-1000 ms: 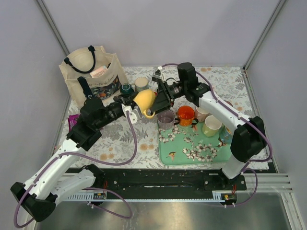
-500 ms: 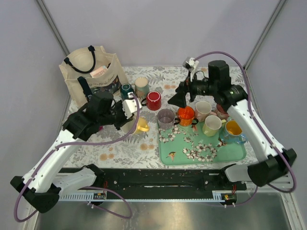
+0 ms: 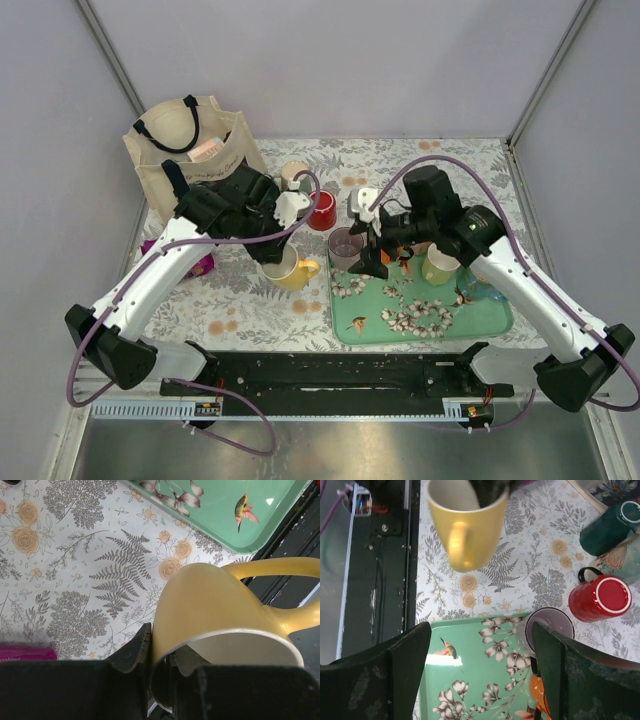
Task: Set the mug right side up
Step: Turn over the cup at the center of the board, then place the cup on the tray.
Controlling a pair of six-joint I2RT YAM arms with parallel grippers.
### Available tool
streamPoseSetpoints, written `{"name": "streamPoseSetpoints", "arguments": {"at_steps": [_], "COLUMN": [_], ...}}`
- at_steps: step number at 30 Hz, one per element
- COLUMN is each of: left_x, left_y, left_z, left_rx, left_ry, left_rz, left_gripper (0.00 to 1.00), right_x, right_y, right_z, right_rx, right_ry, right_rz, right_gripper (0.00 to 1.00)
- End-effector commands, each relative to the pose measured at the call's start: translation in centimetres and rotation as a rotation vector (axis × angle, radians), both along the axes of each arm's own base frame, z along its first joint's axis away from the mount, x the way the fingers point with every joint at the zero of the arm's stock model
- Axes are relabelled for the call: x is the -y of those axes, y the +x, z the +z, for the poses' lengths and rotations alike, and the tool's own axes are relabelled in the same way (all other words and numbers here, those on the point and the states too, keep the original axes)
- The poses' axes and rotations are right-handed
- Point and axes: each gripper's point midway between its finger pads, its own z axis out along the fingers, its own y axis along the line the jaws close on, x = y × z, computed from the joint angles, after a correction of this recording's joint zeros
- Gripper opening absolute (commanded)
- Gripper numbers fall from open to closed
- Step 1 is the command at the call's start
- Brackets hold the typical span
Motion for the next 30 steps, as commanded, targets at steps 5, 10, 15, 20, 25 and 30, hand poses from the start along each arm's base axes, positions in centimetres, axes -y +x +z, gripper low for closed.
{"name": "streamPoseSetpoints", "arguments": {"at_steps": [5, 10, 15, 20, 25, 30], "left_x": [2.1, 2.4, 2.0, 2.1, 2.3, 2.7], "left_y": [1.1, 1.5, 2.7, 3.1, 3.1, 2.9], "left_z": [2.3, 2.2, 1.9, 2.3, 2.4, 3.1], "left_rx": [-0.026, -0.035, -0.002, 0.011, 0.003, -0.001], "left_ry": [-0.102, -0.104, -0.071, -0.073, -0.082, -0.112], "left_rz": [0.051, 0.069, 0.102, 0.115, 0.112, 0.104], "left_gripper": [0.0, 0.0, 0.0, 0.0, 0.0, 0.05], "right_x": [0.0, -2.6, -5.9, -8.0, -9.0, -8.4], "right_y": [-0.1, 1.0, 0.0, -0.7, -1.1, -1.0], "right_z": [-2.3, -2.3, -1.7, -2.5, -3.8, -5.5], "right_rx": [0.183, 0.165, 0.162, 0.156, 0.16, 0.144], "right_ry": [-0.177, -0.17, -0.146, -0.159, -0.194, -0.222], "right_rz": [0.017, -0.04, 0.021, 0.028, 0.036, 0.001], "right_gripper": [0.83, 0.8, 0.77, 0.7, 0.56, 0.0]}}
